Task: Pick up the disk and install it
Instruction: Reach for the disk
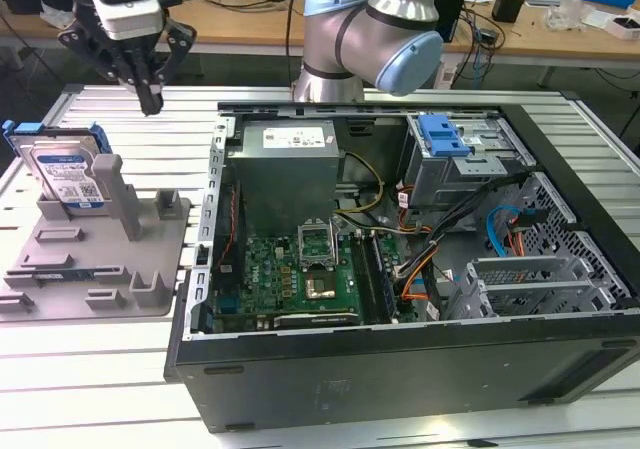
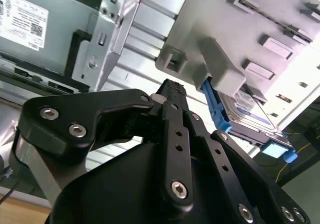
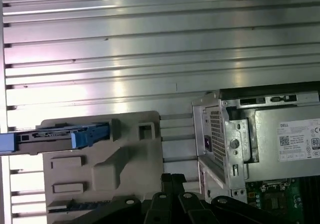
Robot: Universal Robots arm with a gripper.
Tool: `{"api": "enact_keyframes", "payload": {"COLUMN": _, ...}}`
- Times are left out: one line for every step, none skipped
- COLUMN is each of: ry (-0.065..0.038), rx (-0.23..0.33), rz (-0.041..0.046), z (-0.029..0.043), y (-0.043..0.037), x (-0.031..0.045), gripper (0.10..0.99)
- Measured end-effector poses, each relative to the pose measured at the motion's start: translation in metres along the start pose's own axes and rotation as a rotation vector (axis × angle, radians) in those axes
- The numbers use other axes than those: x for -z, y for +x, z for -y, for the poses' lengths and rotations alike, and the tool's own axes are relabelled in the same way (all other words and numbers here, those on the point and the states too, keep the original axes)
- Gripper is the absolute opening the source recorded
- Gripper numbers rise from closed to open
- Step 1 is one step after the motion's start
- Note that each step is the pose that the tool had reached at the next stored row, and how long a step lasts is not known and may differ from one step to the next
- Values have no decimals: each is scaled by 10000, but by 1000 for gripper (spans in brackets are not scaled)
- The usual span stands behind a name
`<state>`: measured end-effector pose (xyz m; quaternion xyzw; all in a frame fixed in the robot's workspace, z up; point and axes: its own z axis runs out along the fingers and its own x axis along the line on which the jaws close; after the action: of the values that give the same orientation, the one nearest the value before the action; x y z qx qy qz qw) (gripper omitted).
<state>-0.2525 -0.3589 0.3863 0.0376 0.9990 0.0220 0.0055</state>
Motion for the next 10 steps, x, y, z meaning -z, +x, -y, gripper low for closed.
{"api": "enact_keyframes", "payload": {"ry": 0, "rx": 0, "rz": -2, "z": -7, "y": 29, "x": -2, "gripper": 106}}
{"api": "enact_keyframes", "payload": {"ry": 1, "rx": 2, "rz": -7, "z": -20, "y": 84, "x": -5, "gripper": 106}}
{"api": "enact_keyframes", "payload": {"ry": 1, "rx": 3, "rz": -8, "z": -27, "y": 113, "x": -7, "gripper": 106}}
{"api": "enact_keyframes", "payload": {"ry": 1, "rx": 0, "rz": -12, "z": -37, "y": 155, "x": -9, "gripper": 106}}
{"api": "enact_keyframes", "payload": {"ry": 2, "rx": -1, "rz": -14, "z": -48, "y": 207, "x": -13, "gripper": 106}}
{"api": "enact_keyframes", "payload": {"ry": 1, "rx": 1, "rz": -16, "z": -59, "y": 261, "x": -16, "gripper": 106}}
{"api": "enact_keyframes", "payload": {"ry": 1, "rx": 0, "rz": -19, "z": -71, "y": 318, "x": -19, "gripper": 106}}
{"api": "enact_keyframes", "payload": {"ry": 2, "rx": -1, "rz": -22, "z": -82, "y": 378, "x": -23, "gripper": 106}}
{"api": "enact_keyframes", "payload": {"ry": 2, "rx": 0, "rz": -24, "z": -88, "y": 414, "x": -25, "gripper": 106}}
{"api": "enact_keyframes", "payload": {"ry": 2, "rx": 1, "rz": -26, "z": -94, "y": 443, "x": -26, "gripper": 106}}
